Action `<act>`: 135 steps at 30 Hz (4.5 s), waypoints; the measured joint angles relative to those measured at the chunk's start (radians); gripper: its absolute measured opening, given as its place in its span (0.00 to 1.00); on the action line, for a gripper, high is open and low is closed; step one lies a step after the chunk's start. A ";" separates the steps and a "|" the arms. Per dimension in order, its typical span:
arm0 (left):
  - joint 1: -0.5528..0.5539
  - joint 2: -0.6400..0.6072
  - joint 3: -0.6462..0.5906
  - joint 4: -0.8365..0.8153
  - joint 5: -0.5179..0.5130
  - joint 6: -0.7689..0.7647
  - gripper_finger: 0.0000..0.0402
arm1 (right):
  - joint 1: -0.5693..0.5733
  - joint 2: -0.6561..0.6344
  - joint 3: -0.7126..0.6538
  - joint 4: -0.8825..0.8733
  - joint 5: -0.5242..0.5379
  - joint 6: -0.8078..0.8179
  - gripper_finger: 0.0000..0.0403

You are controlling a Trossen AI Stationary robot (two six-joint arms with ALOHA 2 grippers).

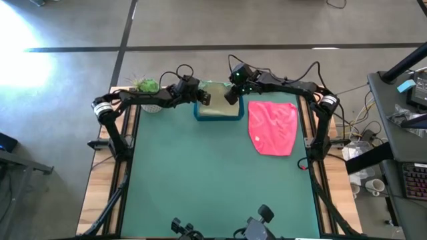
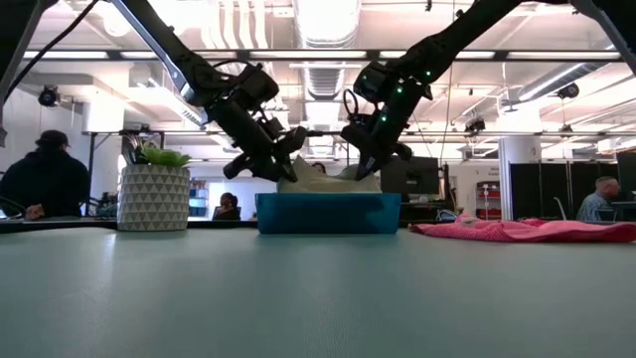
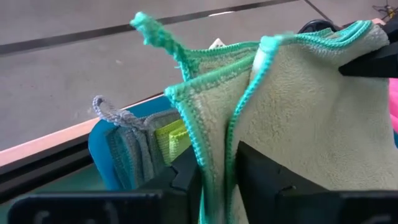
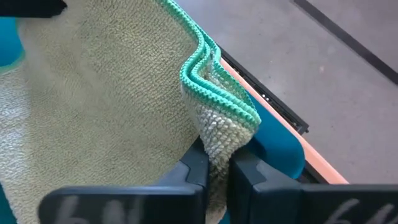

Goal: Fold microfiber towels
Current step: Put the dark green microfiber cloth into the blue bin, then fold the pink microfiber cloth

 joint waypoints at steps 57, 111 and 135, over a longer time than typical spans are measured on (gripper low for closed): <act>0.008 0.098 0.103 -0.006 0.097 0.361 0.34 | 0.011 -0.330 -0.034 -0.377 -0.075 0.077 0.38; -0.230 -0.253 0.045 -0.458 0.003 0.278 0.34 | 0.244 -0.592 -0.506 -0.406 -0.082 0.483 0.32; -0.458 -0.503 -0.174 -0.611 -0.027 0.115 0.34 | 0.432 -0.569 -0.691 -0.238 0.080 0.858 0.04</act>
